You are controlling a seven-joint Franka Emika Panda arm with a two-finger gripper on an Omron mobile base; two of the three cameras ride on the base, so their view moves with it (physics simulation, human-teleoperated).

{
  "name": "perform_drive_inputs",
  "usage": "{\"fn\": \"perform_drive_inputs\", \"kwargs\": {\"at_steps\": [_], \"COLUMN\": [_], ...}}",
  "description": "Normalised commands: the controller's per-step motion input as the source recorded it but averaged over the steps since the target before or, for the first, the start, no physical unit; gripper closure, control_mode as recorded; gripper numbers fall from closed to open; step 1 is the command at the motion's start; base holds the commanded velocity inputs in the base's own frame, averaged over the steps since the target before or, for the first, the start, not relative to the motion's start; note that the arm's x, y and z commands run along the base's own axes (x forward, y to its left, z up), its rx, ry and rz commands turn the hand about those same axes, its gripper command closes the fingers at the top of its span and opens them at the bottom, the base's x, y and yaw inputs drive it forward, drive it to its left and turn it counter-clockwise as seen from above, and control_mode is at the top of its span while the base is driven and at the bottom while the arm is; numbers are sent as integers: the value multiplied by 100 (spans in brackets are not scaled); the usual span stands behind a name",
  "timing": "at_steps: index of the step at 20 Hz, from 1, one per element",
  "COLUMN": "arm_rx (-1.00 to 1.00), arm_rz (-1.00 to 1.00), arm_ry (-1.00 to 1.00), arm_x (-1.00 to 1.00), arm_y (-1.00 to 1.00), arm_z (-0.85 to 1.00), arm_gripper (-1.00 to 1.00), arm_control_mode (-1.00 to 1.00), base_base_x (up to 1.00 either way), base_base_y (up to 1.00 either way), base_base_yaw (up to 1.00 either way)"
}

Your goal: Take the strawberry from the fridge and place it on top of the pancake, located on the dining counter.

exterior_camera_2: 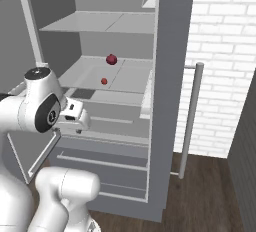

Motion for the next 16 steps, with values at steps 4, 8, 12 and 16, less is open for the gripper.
{"fn": "perform_drive_inputs", "kwargs": {"at_steps": [4,8,12,16], "arm_rx": [0,-4,0,1], "arm_rz": [-6,-10,-7,3], "arm_ry": [0,0,-9,-6], "arm_x": [-5,-22,-30,-11], "arm_y": [-2,-2,-6,-14], "arm_z": [-6,-17,-23,-7], "arm_gripper": [-100,-100,-100,-100], "arm_control_mode": [-100,-100,-100,-100], "base_base_x": [0,0,0,0], "base_base_y": [0,0,0,0], "base_base_yaw": [0,0,0,0]}}
